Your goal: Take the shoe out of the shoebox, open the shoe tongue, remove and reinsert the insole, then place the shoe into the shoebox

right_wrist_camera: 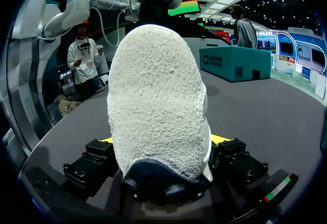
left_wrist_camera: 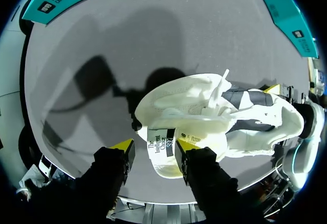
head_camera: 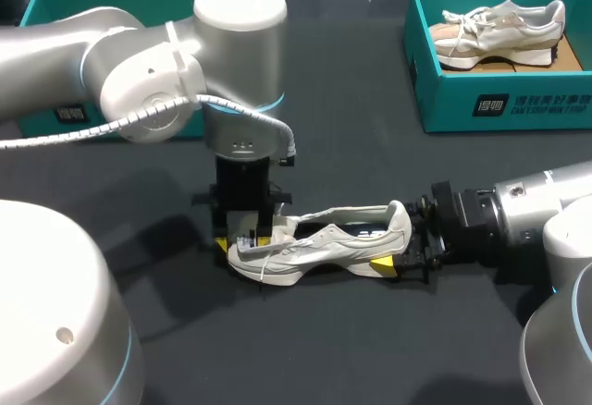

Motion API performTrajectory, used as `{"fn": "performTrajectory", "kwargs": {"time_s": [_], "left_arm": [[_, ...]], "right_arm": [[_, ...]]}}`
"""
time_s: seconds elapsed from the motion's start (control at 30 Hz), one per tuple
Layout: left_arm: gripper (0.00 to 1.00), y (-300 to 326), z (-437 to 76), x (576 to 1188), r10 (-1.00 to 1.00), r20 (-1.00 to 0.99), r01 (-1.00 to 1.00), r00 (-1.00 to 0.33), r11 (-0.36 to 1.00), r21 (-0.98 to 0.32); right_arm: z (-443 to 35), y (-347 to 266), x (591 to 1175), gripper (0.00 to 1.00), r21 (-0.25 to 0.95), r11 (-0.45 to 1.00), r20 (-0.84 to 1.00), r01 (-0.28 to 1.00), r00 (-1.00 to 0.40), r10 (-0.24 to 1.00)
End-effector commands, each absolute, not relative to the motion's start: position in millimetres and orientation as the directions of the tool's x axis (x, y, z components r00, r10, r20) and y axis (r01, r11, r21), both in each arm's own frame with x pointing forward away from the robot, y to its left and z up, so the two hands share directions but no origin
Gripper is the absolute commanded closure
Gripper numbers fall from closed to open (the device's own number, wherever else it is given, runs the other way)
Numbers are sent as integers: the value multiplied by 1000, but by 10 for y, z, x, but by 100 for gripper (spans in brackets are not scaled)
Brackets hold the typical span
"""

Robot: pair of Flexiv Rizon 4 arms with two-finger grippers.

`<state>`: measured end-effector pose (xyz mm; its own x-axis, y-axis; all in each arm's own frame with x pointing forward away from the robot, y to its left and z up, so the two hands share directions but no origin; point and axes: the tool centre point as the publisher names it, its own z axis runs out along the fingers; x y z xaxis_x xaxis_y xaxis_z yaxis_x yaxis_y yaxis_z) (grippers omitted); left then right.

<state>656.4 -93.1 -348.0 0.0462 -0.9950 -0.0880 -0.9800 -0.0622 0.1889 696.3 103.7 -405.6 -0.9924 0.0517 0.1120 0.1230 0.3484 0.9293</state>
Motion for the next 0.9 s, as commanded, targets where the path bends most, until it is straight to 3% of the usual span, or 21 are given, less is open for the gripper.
{"fn": "performTrajectory", "kwargs": {"time_s": [0.03, 0.1, 0.37, 0.63, 0.67, 0.73, 0.77, 0.8, 0.9], "left_arm": [[40, -932, -3361, 6557, -993, -113, -984, 26, -45, 173], [34, -912, -3274, 6571, -994, -106, -985, 23, -41, 167], [34, -987, -2719, 6740, -999, 0, -996, -42, 42, 80], [32, -1314, -2176, 7065, -958, 110, -964, -266, 262, -48], [35, -1375, -2108, 7096, -940, 125, -948, -318, 313, -64], [57, -1494, -2000, 7141, -893, 161, -908, -420, 411, -86], [75, -1560, -1957, 7158, -860, 172, -877, -480, 469, -103], [100, -1624, -1920, 7179, -824, 182, -844, -537, 523, -119], [100, -1787, -1851, 7238, -671, 197, -699, -715, 697, -162]], "right_arm": [[-4074, 1048, 6971, 100, 927, 353, 113, 125, -992, 54], [-4074, 1048, 6971, 100, 927, 353, 113, 125, -992, 54], [-4074, 1048, 6971, 100, 927, 353, 113, 125, -992, 54], [-4074, 1048, 6971, 100, 927, 353, 113, 125, -992, 54], [-4074, 1048, 6971, 100, 927, 353, 113, 125, -992, 54], [-4074, 1048, 6971, 100, 927, 353, 113, 125, -992, 54], [-4074, 1048, 6971, 100, 927, 353, 113, 125, -992, 54], [-4074, 1048, 6971, 100, 927, 353, 113, 125, -992, 54], [-4074, 1048, 6971, 100, 927, 353, 113, 125, -992, 54]]}}
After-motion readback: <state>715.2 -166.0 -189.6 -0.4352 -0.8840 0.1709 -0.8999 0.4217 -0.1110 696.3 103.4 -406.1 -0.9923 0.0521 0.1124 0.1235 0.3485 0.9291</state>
